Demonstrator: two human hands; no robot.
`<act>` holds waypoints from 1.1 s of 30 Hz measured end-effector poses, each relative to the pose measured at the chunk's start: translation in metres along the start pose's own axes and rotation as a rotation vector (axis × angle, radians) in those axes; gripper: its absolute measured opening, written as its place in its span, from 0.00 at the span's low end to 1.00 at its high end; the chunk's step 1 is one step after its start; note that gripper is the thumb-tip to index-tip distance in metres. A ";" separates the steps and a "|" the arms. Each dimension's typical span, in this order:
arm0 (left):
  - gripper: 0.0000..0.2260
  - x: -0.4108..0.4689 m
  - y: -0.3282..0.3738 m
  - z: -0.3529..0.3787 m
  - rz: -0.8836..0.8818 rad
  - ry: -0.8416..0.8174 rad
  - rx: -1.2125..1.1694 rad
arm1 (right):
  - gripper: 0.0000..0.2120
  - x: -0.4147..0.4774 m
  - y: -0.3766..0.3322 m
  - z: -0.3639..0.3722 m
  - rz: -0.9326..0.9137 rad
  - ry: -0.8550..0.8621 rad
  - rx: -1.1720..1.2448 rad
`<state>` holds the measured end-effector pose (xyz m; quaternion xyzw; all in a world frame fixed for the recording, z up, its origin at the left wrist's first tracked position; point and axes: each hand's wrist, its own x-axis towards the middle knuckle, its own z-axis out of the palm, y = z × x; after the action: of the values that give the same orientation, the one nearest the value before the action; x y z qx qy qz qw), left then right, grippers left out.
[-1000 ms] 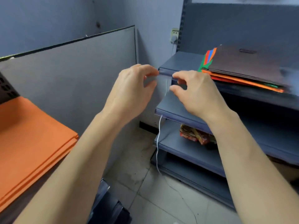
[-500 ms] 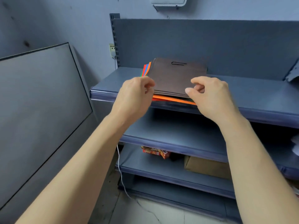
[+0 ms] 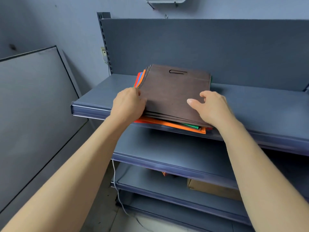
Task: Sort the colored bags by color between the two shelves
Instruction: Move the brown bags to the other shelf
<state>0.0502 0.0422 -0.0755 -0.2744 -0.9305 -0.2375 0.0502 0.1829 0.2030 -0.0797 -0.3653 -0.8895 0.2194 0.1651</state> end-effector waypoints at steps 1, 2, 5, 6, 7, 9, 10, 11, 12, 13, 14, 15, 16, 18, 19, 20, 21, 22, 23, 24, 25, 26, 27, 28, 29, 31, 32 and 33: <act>0.10 0.006 0.000 0.004 -0.010 -0.024 0.012 | 0.28 0.004 -0.001 0.001 0.011 -0.003 -0.020; 0.14 0.013 0.001 0.007 -0.019 -0.047 0.023 | 0.29 0.008 -0.002 0.003 0.024 -0.006 -0.038; 0.18 0.032 0.003 0.014 -0.028 -0.112 0.068 | 0.32 0.020 -0.005 0.007 0.073 -0.039 -0.099; 0.19 0.036 0.004 0.015 -0.035 -0.137 0.093 | 0.33 0.023 -0.005 0.010 0.093 -0.050 -0.102; 0.21 0.040 0.005 0.017 -0.041 -0.161 0.116 | 0.34 0.026 -0.004 0.012 0.114 -0.057 -0.095; 0.23 0.049 0.006 0.022 -0.049 -0.188 0.146 | 0.36 0.031 -0.004 0.017 0.154 -0.049 -0.086; 0.24 0.051 0.005 0.024 -0.053 -0.193 0.154 | 0.36 0.032 -0.004 0.019 0.169 -0.043 -0.087; 0.24 0.052 0.004 0.026 -0.058 -0.196 0.159 | 0.36 0.033 -0.003 0.020 0.176 -0.038 -0.090; 0.23 0.054 0.003 0.027 -0.061 -0.196 0.157 | 0.35 0.034 -0.003 0.021 0.180 -0.033 -0.095; 0.22 0.057 0.002 0.029 -0.068 -0.195 0.151 | 0.35 0.035 -0.003 0.023 0.181 -0.030 -0.099; 0.21 0.058 0.000 0.029 -0.077 -0.196 0.141 | 0.35 0.036 -0.003 0.024 0.181 -0.029 -0.102; 0.22 0.060 -0.001 0.029 -0.083 -0.193 0.132 | 0.35 0.036 -0.004 0.025 0.180 -0.030 -0.102; 0.22 0.061 -0.001 0.029 -0.085 -0.190 0.123 | 0.34 0.036 -0.004 0.025 0.179 -0.032 -0.100; 0.23 0.063 -0.003 0.028 -0.079 -0.178 0.101 | 0.34 0.035 -0.004 0.026 0.177 -0.034 -0.091; 0.24 0.064 -0.005 0.028 -0.077 -0.168 0.090 | 0.34 0.034 -0.004 0.026 0.173 -0.032 -0.088; 0.26 0.065 -0.006 0.028 -0.078 -0.161 0.080 | 0.34 0.034 -0.004 0.026 0.169 -0.028 -0.087; 0.28 0.066 -0.007 0.028 -0.085 -0.157 0.072 | 0.34 0.033 -0.004 0.026 0.166 -0.025 -0.087; 0.30 0.065 -0.009 0.028 -0.095 -0.154 0.059 | 0.34 0.033 -0.005 0.027 0.163 -0.023 -0.087; 0.31 0.065 -0.010 0.029 -0.111 -0.150 0.040 | 0.34 0.032 -0.005 0.027 0.162 -0.023 -0.088; 0.32 0.064 -0.011 0.030 -0.128 -0.140 0.016 | 0.34 0.031 -0.006 0.027 0.160 -0.021 -0.092; 0.33 0.063 -0.012 0.031 -0.143 -0.125 -0.010 | 0.33 0.031 -0.006 0.027 0.156 -0.019 -0.100; 0.32 0.063 -0.013 0.032 -0.151 -0.105 -0.034 | 0.33 0.031 -0.006 0.027 0.151 -0.019 -0.112; 0.31 0.062 -0.014 0.033 -0.152 -0.083 -0.053 | 0.32 0.031 -0.007 0.027 0.147 -0.020 -0.125; 0.30 0.062 -0.015 0.035 -0.147 -0.066 -0.066 | 0.32 0.031 -0.007 0.027 0.144 -0.020 -0.137; 0.29 0.061 -0.016 0.036 -0.137 -0.055 -0.073 | 0.32 0.031 -0.008 0.026 0.143 -0.021 -0.146; 0.26 0.060 -0.017 0.036 -0.110 -0.042 -0.065 | 0.31 0.032 -0.009 0.027 0.141 -0.020 -0.153; 0.25 0.059 -0.016 0.035 -0.088 -0.034 -0.052 | 0.30 0.032 -0.010 0.027 0.142 -0.019 -0.153; 0.23 0.058 -0.016 0.035 -0.060 -0.028 -0.039 | 0.30 0.032 -0.010 0.028 0.144 -0.018 -0.152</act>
<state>-0.0058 0.0752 -0.0999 -0.2506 -0.9341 -0.2532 0.0246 0.1430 0.2122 -0.0937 -0.4379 -0.8764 0.1657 0.1128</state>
